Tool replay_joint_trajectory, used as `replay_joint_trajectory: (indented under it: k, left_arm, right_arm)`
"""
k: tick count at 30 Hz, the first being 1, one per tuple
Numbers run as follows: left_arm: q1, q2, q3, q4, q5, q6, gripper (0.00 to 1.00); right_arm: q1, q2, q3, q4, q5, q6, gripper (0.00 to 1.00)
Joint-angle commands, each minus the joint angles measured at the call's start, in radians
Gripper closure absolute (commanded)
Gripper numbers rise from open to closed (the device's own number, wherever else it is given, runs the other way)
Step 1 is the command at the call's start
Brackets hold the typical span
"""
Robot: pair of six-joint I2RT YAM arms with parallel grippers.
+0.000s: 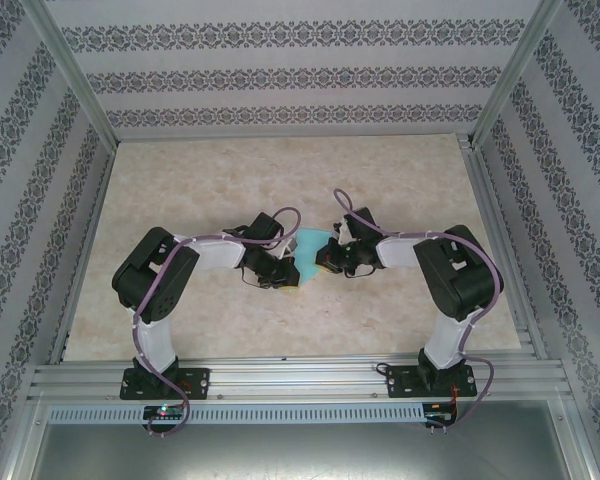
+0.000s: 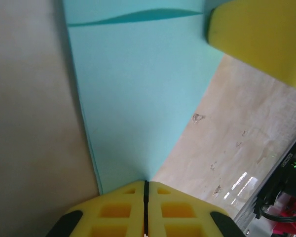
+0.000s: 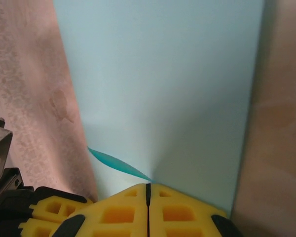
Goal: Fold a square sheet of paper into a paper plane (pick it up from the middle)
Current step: Third fold the triangle at the center of the table.
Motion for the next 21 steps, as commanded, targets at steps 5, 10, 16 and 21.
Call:
replay_joint_trajectory:
  k: [5, 10, 16, 21]
  left_arm:
    - [0.009, 0.034, -0.026, -0.055, -0.055, 0.047, 0.92]
    - [0.009, 0.043, 0.002, -0.1, -0.059, 0.069, 0.95]
    - [0.01, 0.042, -0.001, -0.112, -0.077, 0.072, 0.97]
    - [0.011, 0.049, -0.009, -0.131, -0.098, 0.085, 0.99]
  right_arm:
    - [0.063, -0.144, -0.043, 0.036, 0.049, 0.009, 0.94]
    - [0.135, -0.068, -0.047, 0.118, 0.076, 0.066, 0.98]
    - [0.145, 0.053, -0.044, 0.195, 0.101, 0.092, 0.99]
    - [0.093, 0.084, -0.062, 0.175, 0.126, 0.073, 0.99]
